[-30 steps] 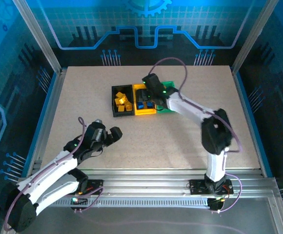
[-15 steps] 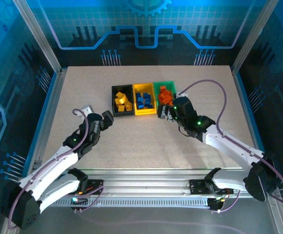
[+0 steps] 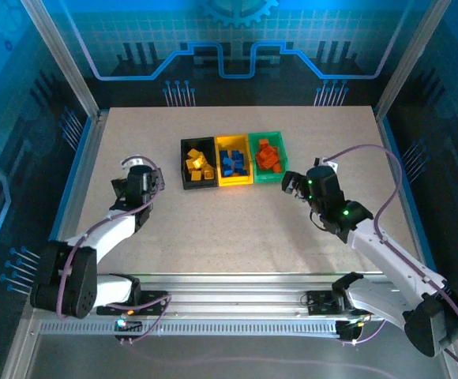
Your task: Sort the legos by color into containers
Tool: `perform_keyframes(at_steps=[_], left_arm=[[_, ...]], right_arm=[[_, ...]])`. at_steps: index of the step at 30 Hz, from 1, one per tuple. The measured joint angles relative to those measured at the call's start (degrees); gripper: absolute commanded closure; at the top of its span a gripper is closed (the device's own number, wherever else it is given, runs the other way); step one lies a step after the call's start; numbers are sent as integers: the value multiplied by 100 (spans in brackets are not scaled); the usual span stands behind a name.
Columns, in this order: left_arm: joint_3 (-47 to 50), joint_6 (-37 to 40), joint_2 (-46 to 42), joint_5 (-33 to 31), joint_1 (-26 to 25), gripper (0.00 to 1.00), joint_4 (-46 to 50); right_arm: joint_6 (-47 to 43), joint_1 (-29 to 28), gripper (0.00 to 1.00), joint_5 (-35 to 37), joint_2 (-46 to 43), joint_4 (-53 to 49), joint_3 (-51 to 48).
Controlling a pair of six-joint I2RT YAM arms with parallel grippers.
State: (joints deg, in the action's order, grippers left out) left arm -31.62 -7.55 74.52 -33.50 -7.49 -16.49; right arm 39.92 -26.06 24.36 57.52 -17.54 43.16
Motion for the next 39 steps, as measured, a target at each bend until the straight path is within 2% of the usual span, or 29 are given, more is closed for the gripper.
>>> perform_keyframes(at_steps=[3,6,12,15,18,26,29,39], left_arm=[[297,315,409,229,4,1,-957],[420,496,879,407,15,1,-1523],[496,619,1252,925,225,1,-2262],[769,619,1276,1228,407,1,-2885],[1001,619,1379,1403,450,1,-3154],[1036,619,1412,1543,450,1,-3571],[1036,621,1412,1563,450,1,-3620],[1036,621,1412,1604,450,1,-3644]], right_arm=[[-50,212,0,122,-48,-20,-2],[-223,485,0,409,-260,136,-212],[-1825,1248,0,553,-778,1755,-1565],[-2337,1880,0,203,-562,2638,-2087],[-2715,2264,0,-192,197,3427,-2197],[-3274,2312,0,-933,2105,5060,-2170],[-3436,2297,0,-1069,2562,5261,-2055],[-3768,2221,0,-1438,2828,5875,-1989]])
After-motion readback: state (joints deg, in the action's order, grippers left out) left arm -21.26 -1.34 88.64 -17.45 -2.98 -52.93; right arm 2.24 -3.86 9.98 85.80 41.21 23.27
